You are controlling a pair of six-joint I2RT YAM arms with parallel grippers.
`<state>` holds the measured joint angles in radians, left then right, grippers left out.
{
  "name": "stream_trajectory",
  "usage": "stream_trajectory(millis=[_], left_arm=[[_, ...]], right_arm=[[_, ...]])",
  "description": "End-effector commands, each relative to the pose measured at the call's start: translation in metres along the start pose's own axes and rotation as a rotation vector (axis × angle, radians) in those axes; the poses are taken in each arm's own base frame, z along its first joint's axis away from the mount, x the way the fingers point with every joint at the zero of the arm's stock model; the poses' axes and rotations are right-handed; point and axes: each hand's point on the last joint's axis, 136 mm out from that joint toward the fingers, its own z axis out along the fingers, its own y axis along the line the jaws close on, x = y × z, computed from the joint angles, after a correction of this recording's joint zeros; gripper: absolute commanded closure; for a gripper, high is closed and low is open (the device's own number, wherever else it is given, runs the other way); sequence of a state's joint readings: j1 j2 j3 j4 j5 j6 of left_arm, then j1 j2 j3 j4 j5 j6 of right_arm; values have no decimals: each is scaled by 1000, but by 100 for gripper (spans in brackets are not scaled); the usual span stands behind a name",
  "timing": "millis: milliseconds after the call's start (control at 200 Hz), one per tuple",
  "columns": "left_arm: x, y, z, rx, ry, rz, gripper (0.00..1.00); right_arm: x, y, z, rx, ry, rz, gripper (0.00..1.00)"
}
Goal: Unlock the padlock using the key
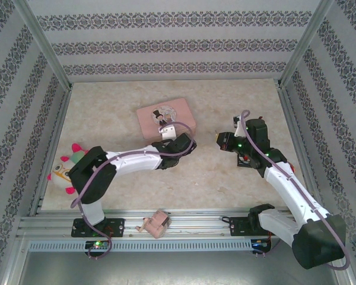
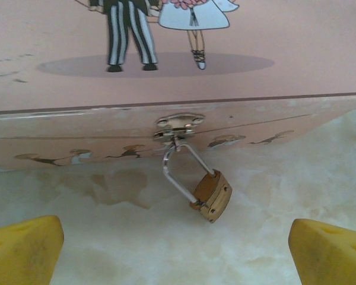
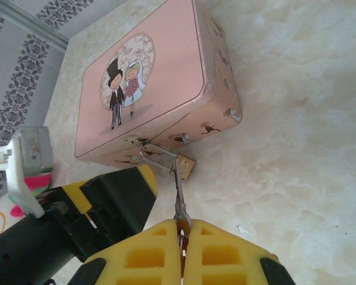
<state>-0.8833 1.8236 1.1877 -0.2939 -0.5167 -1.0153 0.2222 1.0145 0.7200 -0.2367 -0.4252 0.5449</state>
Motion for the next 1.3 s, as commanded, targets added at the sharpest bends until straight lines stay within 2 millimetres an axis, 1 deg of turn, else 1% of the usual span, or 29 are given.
stream_trajectory(millis=[0,90,275,485,615,730,795,924,1039,1119,1204,1294], left_arm=[[12,8,9,-76,45,21,2],[14,8,19,-95,64,27,1],[11,7,34,-131,66,55,0],[8,4,55,-150,77,92,0],[5,9,67,-160,88,106,1],[2,19,73,-187,93,136,1],[3,25,74,-204,103,148,0],[8,34,66,-205,133,167,4],[13,36,55,-158,157,164,11],[15,36,49,-118,171,168,19],[16,32,44,-75,177,174,22],[16,25,44,-33,176,185,22]], right_arm=[[-15,0,-6,18,-42,-30,100],[-18,0,-9,13,-53,-39,100],[-22,-10,-8,50,-72,-25,100],[-30,-8,-7,50,-86,-35,100],[-33,-7,-4,40,-84,-37,100],[-33,-6,-1,27,-79,-26,100],[-32,-4,2,10,-73,-19,100],[-30,-4,6,0,-63,-3,100],[-30,-4,7,-3,-64,4,100],[-32,-3,7,-9,-70,5,100],[-32,-3,7,-5,-74,6,100],[-32,-2,7,-4,-78,5,100]])
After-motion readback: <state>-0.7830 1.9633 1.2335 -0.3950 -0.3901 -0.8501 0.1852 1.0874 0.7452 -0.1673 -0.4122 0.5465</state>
